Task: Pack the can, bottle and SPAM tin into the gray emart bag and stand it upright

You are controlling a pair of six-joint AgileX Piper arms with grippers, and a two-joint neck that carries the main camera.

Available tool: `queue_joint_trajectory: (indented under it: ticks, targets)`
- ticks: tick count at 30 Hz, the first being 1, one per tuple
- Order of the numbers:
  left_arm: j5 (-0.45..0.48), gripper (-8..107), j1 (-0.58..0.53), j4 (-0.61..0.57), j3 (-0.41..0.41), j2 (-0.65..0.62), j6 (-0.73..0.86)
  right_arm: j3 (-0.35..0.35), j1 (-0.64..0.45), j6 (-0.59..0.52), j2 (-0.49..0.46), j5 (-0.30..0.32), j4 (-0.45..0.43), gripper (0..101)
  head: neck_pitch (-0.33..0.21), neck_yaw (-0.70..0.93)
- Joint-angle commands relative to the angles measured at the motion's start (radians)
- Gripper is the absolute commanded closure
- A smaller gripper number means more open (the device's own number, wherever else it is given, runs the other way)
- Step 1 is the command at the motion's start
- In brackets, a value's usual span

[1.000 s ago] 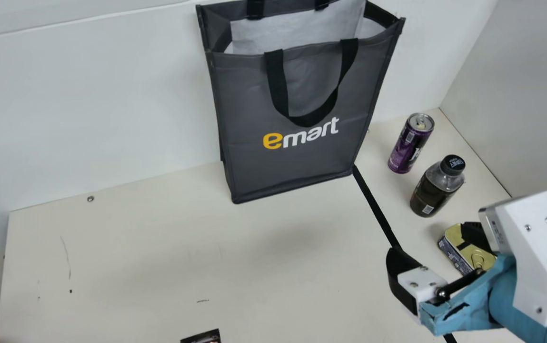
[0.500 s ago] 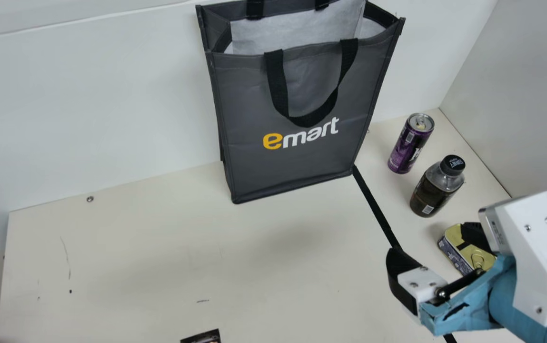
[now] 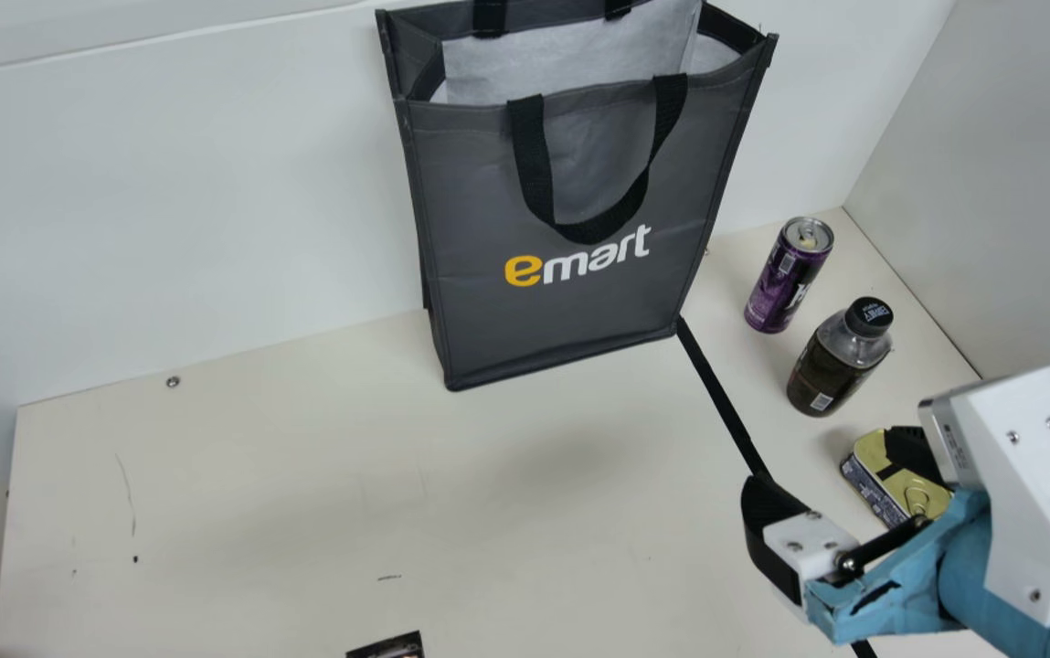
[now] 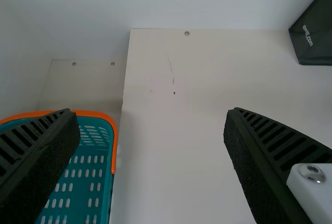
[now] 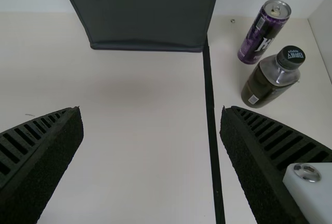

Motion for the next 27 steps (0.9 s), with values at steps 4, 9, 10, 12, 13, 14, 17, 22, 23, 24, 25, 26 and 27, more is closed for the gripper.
queue_joint_trajectory:
  ticks: [4, 9, 10, 12, 13, 14, 17, 22, 23, 24, 25, 26, 27]
  targets:
    - [0.0, 9, 0.0, 0.0, 0.0, 0.0, 0.0, 0.0, 0.0, 0.0, 0.001, -0.001, 0.0, 6, -0.021, -0.002]
    - [0.0, 9, 0.0, 0.0, 0.0, 0.0, 0.0, -0.007, 0.005, -0.002, 0.009, -0.007, -0.001, 6, -0.021, -0.002]
    - [0.0, 9, 0.0, 0.0, 0.0, 0.0, 0.0, -0.01, 0.006, -0.004, 0.013, -0.01, -0.003, 6, -0.021, -0.002]
    - [0.0, 9, 0.0, 0.0, 0.0, 0.0, 0.0, -0.02, 0.011, -0.011, 0.023, -0.015, -0.008, 6, -0.021, -0.002]
    - [0.0, 9, 0.0, 0.0, 0.0, 0.0, 0.0, -0.025, 0.013, -0.015, 0.029, -0.019, -0.011, 6, -0.021, -0.002]
    - [0.0, 9, 0.0, 0.0, 0.0, 0.0, 0.0, -0.032, 0.016, -0.019, 0.035, -0.021, -0.014, 6, -0.021, -0.002]
    - [0.0, 9, 0.0, 0.0, 0.0, 0.0, 0.0, -0.058, 0.027, -0.031, 0.056, -0.027, -0.023, 6, -0.021, -0.002]
    - [0.0, 9, 0.0, 0.0, 0.0, 0.0, 0.0, -0.112, 0.05, -0.055, 0.102, -0.033, -0.041, 6, -0.021, -0.002]
    - [0.0, 9, 0.0, 0.0, 0.0, 0.0, 0.0, -0.124, 0.052, -0.061, 0.111, -0.034, -0.043, 6, -0.021, -0.002]
    - [0.0, 9, 0.0, 0.0, 0.0, 0.0, 0.0, -0.137, 0.058, -0.064, 0.121, -0.034, -0.047, 6, -0.021, -0.002]
    - [0.0, 9, 0.0, 0.0, 0.0, 0.0, 0.0, -0.151, 0.061, -0.069, 0.131, -0.033, -0.049, 6, -0.021, -0.002]
    - [0.0, 9, 0.0, 0.0, 0.0, 0.0, 0.0, -0.164, 0.066, -0.072, 0.141, -0.033, -0.053, 6, -0.021, -0.002]
    - [0.0, 9, 0.0, 0.0, 0.0, 0.0, 0.0, -0.178, 0.069, -0.078, 0.152, -0.032, -0.055, 6, -0.021, -0.002]
